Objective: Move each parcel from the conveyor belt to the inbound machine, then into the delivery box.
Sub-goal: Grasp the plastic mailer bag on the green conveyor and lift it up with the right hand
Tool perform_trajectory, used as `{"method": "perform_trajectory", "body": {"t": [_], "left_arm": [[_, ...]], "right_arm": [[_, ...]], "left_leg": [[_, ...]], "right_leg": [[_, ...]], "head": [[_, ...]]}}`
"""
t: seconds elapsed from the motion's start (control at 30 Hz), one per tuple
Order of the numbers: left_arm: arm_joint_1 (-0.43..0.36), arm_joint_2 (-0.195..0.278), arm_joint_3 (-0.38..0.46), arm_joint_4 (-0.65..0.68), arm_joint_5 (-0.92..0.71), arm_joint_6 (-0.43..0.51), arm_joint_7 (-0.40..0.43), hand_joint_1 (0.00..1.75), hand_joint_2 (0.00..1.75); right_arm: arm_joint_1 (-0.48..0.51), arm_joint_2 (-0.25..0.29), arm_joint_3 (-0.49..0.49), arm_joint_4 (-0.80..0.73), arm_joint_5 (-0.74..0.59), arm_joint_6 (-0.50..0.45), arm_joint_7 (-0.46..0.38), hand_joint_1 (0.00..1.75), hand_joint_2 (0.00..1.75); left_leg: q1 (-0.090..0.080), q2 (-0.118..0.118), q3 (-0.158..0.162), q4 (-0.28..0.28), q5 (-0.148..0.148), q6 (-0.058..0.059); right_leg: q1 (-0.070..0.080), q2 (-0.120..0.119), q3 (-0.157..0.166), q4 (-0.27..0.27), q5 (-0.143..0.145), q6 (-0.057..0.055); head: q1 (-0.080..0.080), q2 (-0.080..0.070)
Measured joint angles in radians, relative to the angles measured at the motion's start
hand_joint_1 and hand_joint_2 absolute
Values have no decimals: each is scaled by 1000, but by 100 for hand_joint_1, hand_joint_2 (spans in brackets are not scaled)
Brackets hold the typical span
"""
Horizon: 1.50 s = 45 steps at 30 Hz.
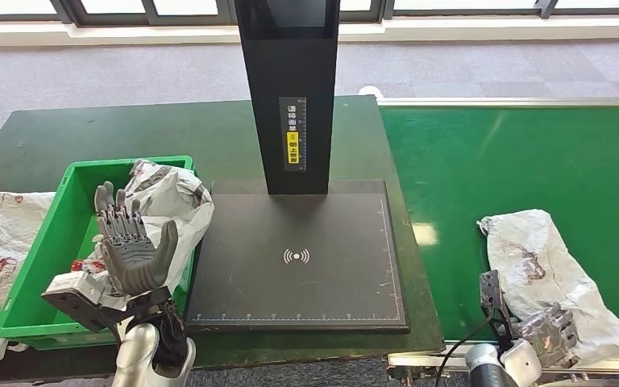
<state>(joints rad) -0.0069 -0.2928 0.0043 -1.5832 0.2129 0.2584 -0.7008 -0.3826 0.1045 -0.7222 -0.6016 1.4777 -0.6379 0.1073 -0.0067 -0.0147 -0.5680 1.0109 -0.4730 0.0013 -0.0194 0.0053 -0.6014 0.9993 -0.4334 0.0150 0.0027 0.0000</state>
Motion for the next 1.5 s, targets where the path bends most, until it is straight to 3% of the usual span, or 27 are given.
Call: {"method": "perform_trajectory", "body": {"t": [0.07,0.57,1.0,1.1,1.3,1.37,1.5], "left_arm": [[0,0,0,0,6,3,0,0,175],[4,1,0,0,11,18,0,0,175],[4,1,0,0,24,25,0,0,175],[4,1,0,-1,24,25,0,0,175],[5,1,0,-7,26,18,0,0,175],[5,1,0,-7,25,12,0,0,175],[5,1,1,-7,20,-1,0,0,175]], "right_arm": [[0,0,2,0,6,6,1,175,175],[0,-1,5,-2,16,-1,-15,175,175],[33,2,22,-54,53,-64,-23,175,175],[49,16,24,-102,26,-64,-97,175,175],[123,130,82,-382,-85,-65,-451,175,175],[163,171,147,-508,-84,-65,-470,175,175],[216,199,335,-726,-46,-66,-397,175,175]], "left_leg": [[0,0,0,0,0,0],[0,0,0,0,0,0],[0,-2,0,0,0,0],[0,-2,-1,0,0,0],[1,-1,-1,0,0,0],[1,-2,-1,0,0,0],[1,0,-1,0,0,-1]], "right_leg": [[0,0,0,0,0,0],[1,0,0,0,0,0],[0,-1,0,0,0,0],[0,-1,0,0,0,0],[1,-1,0,1,0,-1],[1,-1,-1,1,-1,-1],[1,0,-2,2,-1,-2]], "head": [[0,0],[0,0],[0,0],[0,0],[0,0],[0,0],[0,0]]}}
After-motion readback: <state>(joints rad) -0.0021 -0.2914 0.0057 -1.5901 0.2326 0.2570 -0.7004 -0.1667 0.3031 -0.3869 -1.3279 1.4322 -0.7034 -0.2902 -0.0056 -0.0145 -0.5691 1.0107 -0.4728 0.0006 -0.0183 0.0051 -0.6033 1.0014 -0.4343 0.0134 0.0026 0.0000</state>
